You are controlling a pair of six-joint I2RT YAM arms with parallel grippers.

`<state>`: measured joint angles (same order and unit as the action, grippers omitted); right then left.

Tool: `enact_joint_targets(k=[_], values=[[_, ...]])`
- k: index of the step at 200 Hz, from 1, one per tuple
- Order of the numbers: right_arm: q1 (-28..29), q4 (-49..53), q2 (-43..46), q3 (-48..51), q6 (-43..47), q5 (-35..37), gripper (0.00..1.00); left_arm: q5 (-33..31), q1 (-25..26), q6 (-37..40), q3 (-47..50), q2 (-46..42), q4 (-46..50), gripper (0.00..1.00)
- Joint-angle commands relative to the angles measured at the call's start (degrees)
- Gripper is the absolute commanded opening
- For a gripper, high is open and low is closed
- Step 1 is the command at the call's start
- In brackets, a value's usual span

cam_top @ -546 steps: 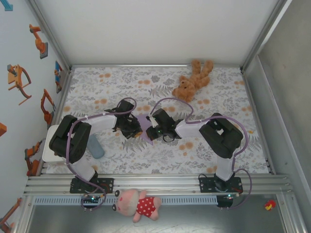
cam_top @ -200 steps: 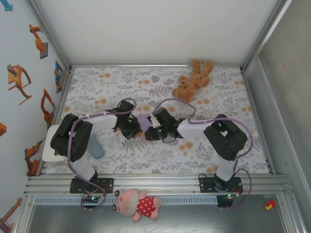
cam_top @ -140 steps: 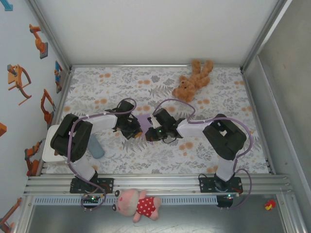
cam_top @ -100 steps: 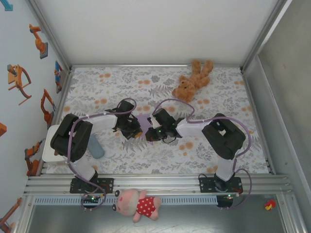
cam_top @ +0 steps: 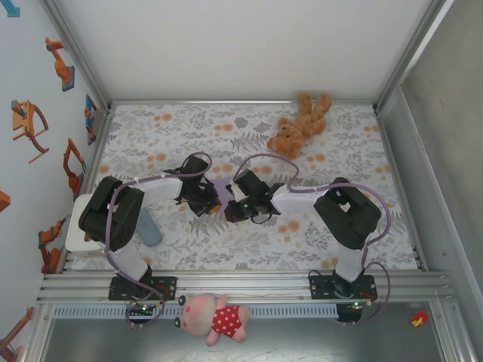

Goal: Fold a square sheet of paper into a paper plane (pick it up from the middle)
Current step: Third fold the triangle at the center of the table.

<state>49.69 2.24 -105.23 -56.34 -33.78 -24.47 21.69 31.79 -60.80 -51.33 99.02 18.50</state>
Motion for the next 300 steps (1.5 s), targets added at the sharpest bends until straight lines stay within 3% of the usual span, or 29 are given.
enact_joint_targets(k=[1,225,300], values=[[0.6,1.9,0.3,-1.5,0.8,1.5,0.04,-2.5,-0.1,-0.3,0.8,2.8,3.0,0.09],[0.4,7.0,-3.2,-3.2,0.4,8.0,0.04,-2.8,-0.4,1.0,0.0,1.1,4.1,0.09],[0.5,8.6,-3.9,-3.3,-0.3,7.9,0.02,1.4,0.8,2.8,4.2,-9.5,-8.2,0.14]])
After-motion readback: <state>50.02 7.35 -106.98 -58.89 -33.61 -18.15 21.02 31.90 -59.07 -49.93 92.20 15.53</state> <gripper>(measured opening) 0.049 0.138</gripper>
